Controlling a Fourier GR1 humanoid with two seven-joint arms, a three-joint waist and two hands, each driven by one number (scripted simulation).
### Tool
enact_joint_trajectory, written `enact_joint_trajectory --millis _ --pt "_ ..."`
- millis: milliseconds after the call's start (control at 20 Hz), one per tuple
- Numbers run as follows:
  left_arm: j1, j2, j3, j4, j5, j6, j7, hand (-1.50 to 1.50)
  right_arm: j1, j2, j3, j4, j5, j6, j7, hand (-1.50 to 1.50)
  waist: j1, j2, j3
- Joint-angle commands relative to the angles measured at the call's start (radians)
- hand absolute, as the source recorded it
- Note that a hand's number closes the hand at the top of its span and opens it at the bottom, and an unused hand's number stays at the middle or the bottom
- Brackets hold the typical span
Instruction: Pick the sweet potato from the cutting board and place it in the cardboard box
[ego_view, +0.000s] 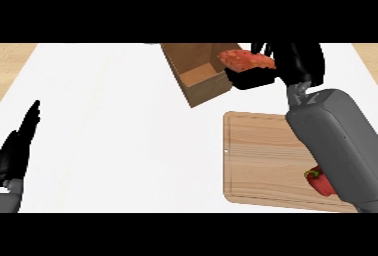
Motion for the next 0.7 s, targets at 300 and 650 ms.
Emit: enact_joint_trajectory --millis 300,650 --pt "-0.031 0.017 0.032 -0.007 0.011 -0.067 0.001 0.00 -0.339 0.198 -0.168 0.442 -0.034 -0.074 -0.003 1.50 0.035 0.011 0.000" --pt "-0.116 -0.058 -0.003 0.093 -0.055 -0.016 -0.013 0.00 -0.455 0.261 -0.250 0.808 -0.027 -0.229 -0.170 1.50 0.041 0.023 0.000"
